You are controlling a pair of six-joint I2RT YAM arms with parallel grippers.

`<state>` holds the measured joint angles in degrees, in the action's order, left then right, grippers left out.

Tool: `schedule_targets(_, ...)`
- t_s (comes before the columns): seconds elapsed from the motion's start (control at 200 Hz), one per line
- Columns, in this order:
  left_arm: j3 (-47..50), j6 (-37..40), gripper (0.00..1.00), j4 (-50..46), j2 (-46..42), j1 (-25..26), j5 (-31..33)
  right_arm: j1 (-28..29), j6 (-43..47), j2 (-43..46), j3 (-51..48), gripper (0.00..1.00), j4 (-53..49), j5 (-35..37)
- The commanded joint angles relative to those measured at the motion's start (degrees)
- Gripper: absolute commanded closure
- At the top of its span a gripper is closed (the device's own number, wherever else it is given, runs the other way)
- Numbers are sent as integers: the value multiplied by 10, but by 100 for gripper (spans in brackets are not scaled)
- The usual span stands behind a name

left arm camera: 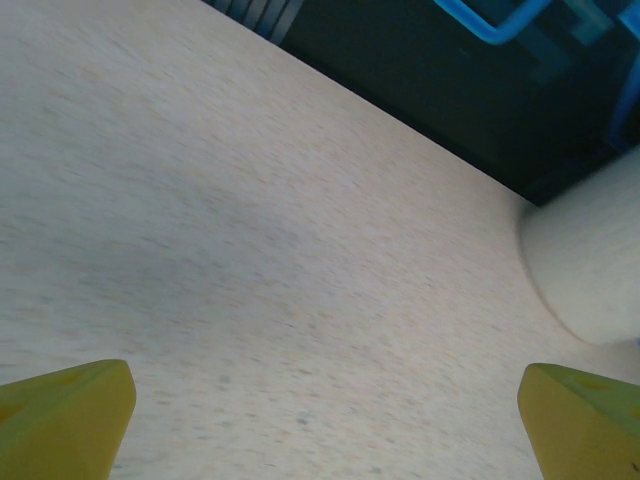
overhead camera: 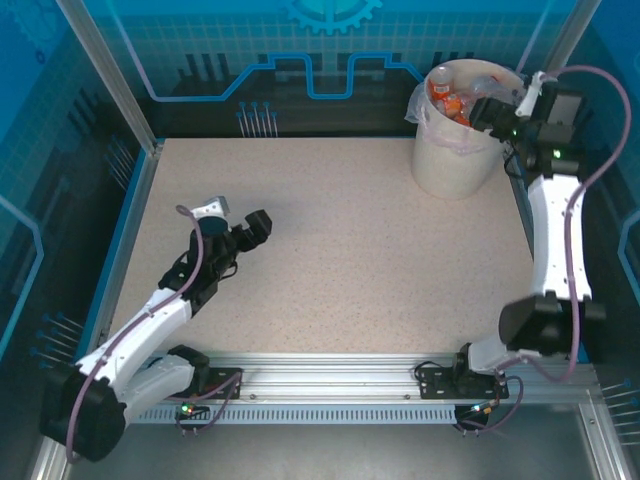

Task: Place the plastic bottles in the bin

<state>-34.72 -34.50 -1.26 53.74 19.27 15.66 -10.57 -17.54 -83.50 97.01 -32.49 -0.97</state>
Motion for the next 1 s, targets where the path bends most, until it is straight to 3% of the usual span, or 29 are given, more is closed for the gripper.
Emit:
schedule_targets(0.0, -15, 61, 1, -143, -44, -6, 145, -5, -45, 92, -146, 0, 67, 7)
schedule_targets(0.14, 4, 127, 1, -167, -86, -17, 238, 2, -53, 198, -316, 0, 137, 28)
schedule_targets(0.305, 54, 210, 1, -86, -86, -42, 283, 8, -44, 247, -490, 0, 243, 42)
schedule_targets(0.485, 148, 293, 1, 126, -43, -70, 262, 70, 43, 200, -620, 0, 396, 97)
schedule_targets(0.62, 175, 294, 1, 245, 12, -95, 206, 94, 50, 132, -657, 0, 490, 97)
schedule_targets(0.755, 172, 287, 1, 345, 124, -127, 143, 133, 127, 69, -678, 0, 590, 130)
schedule_targets(0.835, 168, 295, 1, 421, 190, -137, 103, 142, 152, 44, -702, 0, 668, 117)
schedule_targets(0.995, 145, 326, 1, 465, 244, -146, 55, 153, 182, 7, -755, 0, 790, 73)
